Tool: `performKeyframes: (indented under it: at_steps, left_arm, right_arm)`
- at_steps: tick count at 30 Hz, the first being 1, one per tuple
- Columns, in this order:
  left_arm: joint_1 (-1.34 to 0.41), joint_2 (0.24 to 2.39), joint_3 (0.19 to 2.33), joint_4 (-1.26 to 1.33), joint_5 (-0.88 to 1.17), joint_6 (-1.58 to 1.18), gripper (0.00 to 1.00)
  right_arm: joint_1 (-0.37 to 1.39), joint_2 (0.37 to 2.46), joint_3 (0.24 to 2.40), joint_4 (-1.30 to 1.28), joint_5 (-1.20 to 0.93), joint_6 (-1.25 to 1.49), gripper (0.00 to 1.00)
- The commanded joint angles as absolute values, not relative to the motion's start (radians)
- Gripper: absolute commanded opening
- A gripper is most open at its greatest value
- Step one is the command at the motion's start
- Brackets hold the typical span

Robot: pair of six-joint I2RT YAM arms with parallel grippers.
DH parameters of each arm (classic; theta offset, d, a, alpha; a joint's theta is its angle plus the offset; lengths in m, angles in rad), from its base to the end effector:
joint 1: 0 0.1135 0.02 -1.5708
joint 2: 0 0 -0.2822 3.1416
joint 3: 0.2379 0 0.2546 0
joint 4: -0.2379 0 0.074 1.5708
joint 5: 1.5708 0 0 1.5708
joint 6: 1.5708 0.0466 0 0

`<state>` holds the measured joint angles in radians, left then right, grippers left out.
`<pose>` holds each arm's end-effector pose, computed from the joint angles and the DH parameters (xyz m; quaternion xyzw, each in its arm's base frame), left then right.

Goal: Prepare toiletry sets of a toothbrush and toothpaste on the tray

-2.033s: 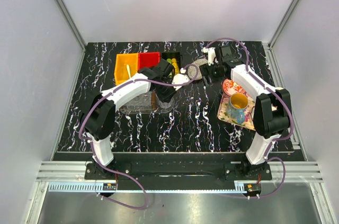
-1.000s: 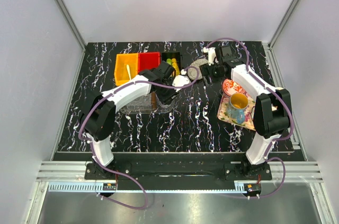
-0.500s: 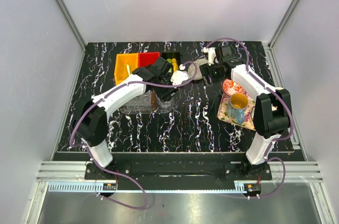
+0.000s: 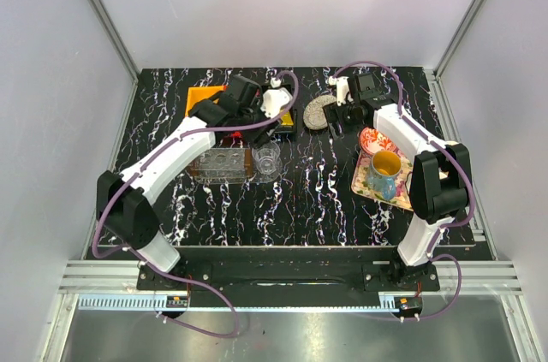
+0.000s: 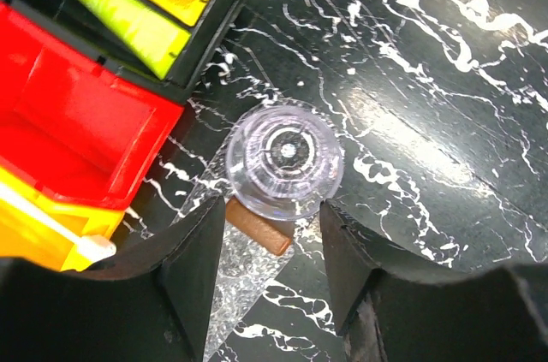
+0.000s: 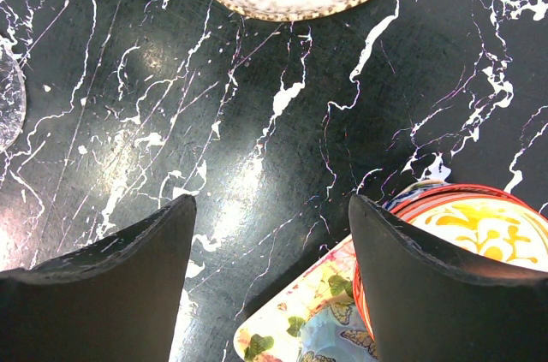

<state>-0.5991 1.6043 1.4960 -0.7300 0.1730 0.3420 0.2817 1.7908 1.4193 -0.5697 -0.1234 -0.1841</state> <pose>0.2945 -0.2108 0.3393 0.4493 0.8151 -0.1257 0.3435 0.3872 0.1180 0.2578 -0.2376 0.9190 0.0736 0.3058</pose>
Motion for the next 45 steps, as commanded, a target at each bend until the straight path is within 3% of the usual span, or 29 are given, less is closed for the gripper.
performKeyframes:
  at_steps: [1,9,23,31,45]
  left_arm:
    - [-0.531,1.543,1.543,-0.664,0.159,0.249,0.53]
    - [-0.365,1.477,1.522,-0.617,0.239,0.161,0.54]
    - [-0.169,1.381,1.394,-0.522,0.247,0.075,0.57]
    - [-0.11,1.348,1.325,-0.486,0.256,0.094,0.58]
    - [-0.071,1.35,1.292,-0.454,0.298,0.101,0.58]
  right_arm:
    - [0.278,1.73,1.459,-0.551,-0.146,-0.187,0.77]
    - [0.305,1.808,1.644,-0.594,-0.163,-0.137,0.71]
    - [0.492,2.155,2.08,-0.604,0.077,-0.028,0.68]
    - [0.537,2.348,2.311,-0.66,0.086,-0.006,0.64]
    - [0.566,2.496,2.436,-0.66,0.095,-0.006,0.62]
